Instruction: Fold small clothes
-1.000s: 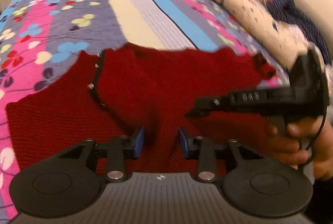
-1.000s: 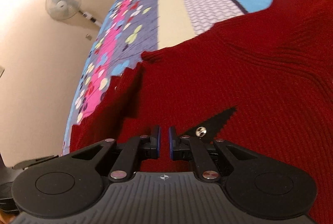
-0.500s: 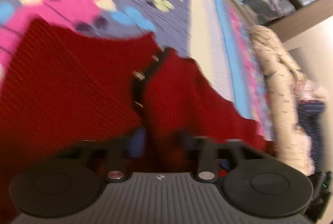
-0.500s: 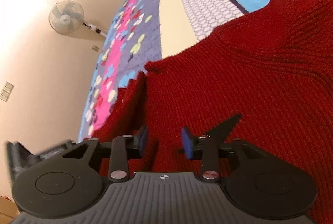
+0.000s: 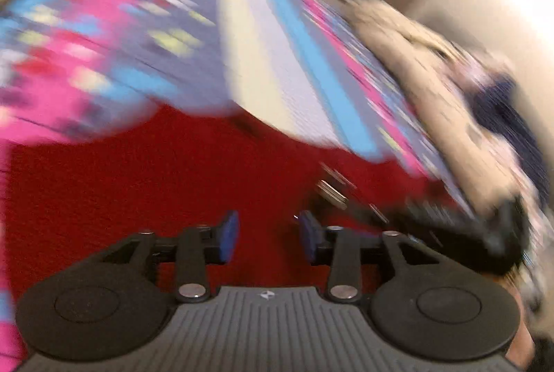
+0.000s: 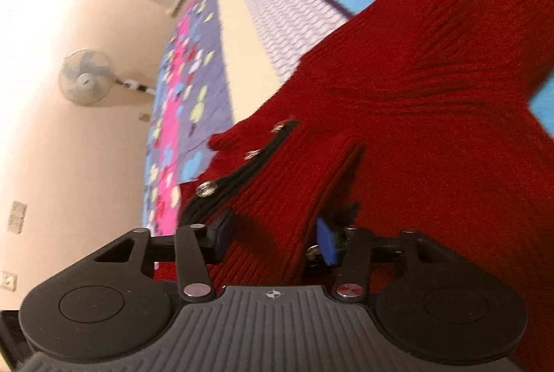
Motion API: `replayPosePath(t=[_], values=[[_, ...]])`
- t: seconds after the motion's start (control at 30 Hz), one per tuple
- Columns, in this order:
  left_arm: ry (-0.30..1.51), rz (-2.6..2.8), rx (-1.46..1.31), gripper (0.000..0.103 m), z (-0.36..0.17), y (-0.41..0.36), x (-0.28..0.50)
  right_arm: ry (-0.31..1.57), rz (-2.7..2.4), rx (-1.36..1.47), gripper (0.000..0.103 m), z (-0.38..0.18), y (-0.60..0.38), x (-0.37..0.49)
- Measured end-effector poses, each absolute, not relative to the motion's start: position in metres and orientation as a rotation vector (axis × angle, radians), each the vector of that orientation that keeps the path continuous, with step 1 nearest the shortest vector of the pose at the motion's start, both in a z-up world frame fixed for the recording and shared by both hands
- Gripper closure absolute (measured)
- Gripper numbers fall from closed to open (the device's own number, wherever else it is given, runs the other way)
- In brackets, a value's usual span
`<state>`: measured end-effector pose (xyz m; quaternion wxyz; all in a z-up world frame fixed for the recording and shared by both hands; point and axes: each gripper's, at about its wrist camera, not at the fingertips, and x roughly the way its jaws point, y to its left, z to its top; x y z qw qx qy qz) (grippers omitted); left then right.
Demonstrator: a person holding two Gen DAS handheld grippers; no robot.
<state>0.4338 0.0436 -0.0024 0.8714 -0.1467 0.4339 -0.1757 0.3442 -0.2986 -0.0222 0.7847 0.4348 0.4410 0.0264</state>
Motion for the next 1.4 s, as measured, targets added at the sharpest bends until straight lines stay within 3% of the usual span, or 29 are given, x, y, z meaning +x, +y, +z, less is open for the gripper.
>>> replayPosePath(t=[0.07,0.17,0.3,0.4,0.43,0.47,0.5,0.63,0.67,0.73,0.9,1.1,1.23,1.33,1.4], values=[[0.883,-0.153,-0.289,0.037,-0.001,0.074,0.437,0.951,0.022,0.918,0.079,-0.021,-0.300,0.343],[0.912,0.133,-0.232,0.035,-0.005,0.114,0.439,0.935,-0.069,0.887,0.090,-0.016,-0.304,0.336],[0.983,0.232,-0.299,0.024,-0.020,0.147,0.446,0.895,-0.111,0.879,0.094,-0.010,-0.307,0.331],[1.041,0.187,-0.366,0.026,-0.033,0.150,0.454,0.850,-0.106,0.861,0.094,-0.004,-0.306,0.330],[1.050,0.166,-0.372,0.031,-0.037,0.150,0.450,0.832,-0.090,0.856,0.094,-0.001,-0.306,0.330],[1.050,0.140,-0.358,0.067,-0.038,0.146,0.453,0.814,-0.070,0.857,0.094,0.000,-0.307,0.331],[1.036,0.135,-0.321,0.085,-0.036,0.143,0.453,0.788,-0.045,0.861,0.095,0.003,-0.307,0.331],[0.823,0.288,-0.336,0.090,-0.009,0.157,0.433,0.542,0.151,0.872,0.095,0.036,-0.305,0.325],[0.784,0.327,-0.314,0.102,-0.004,0.158,0.431,0.495,0.179,0.846,0.095,0.044,-0.303,0.323],[0.751,0.411,-0.210,0.103,-0.002,0.157,0.432,0.520,0.150,0.850,0.095,0.042,-0.304,0.327],[0.807,0.343,-0.338,0.100,-0.004,0.163,0.431,0.957,-0.206,0.692,0.095,-0.018,-0.309,0.352],[0.873,0.044,-0.279,0.087,0.001,0.114,0.432,0.791,-0.217,0.655,0.095,0.007,-0.310,0.350],[0.996,0.010,-0.296,0.085,-0.023,0.096,0.430,0.875,-0.307,0.692,0.095,-0.010,-0.326,0.358],[1.109,0.085,-0.345,0.084,-0.052,0.096,0.432,0.843,-0.285,0.744,0.091,-0.011,-0.331,0.352],[1.098,0.104,-0.354,0.083,-0.048,0.095,0.428,0.812,-0.243,0.745,0.079,-0.006,-0.328,0.353]])
